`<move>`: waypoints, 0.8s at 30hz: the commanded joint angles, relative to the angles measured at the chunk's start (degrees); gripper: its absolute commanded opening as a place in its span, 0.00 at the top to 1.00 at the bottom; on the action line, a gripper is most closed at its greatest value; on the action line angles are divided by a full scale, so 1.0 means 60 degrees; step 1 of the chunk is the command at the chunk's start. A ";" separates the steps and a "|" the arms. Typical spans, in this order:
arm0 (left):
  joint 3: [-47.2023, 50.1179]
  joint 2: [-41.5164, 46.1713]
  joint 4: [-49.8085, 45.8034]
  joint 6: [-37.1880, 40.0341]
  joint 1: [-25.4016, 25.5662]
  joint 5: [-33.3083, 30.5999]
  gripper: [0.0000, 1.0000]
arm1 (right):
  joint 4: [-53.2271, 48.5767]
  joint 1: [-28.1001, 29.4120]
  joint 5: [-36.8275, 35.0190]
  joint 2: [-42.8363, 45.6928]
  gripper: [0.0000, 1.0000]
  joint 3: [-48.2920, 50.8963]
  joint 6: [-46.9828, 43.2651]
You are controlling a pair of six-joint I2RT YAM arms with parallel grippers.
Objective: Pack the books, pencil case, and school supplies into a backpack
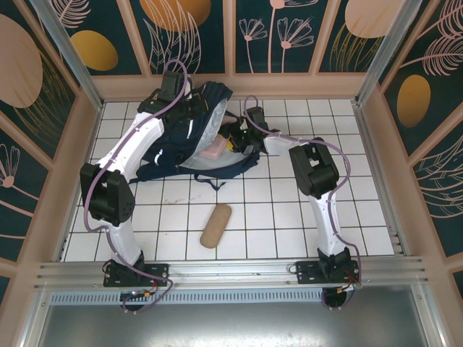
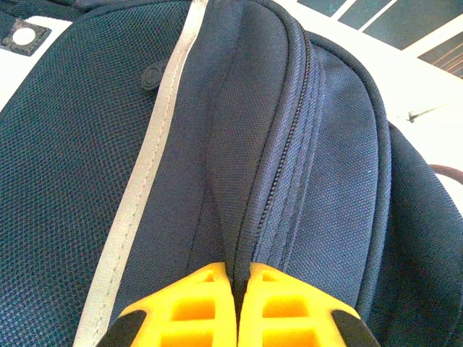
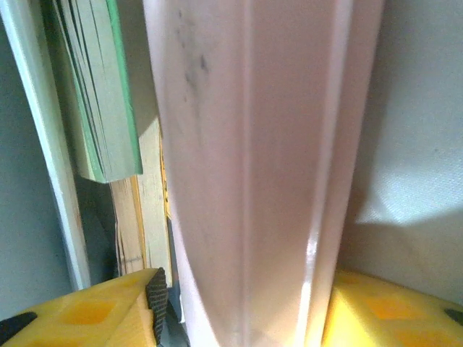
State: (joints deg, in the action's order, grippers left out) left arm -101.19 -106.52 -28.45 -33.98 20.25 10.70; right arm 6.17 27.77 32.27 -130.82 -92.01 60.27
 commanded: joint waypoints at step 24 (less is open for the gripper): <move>0.1097 -0.0089 0.1150 -0.0081 -0.0079 0.0562 0.92 | -0.3181 -0.0034 -0.2362 0.5336 0.36 0.3478 -0.3011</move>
State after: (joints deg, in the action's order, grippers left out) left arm -95.94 -106.65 -23.46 -33.98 20.47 13.67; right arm -10.98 27.44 19.53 -102.21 -74.65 45.43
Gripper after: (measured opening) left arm 0.075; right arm 0.642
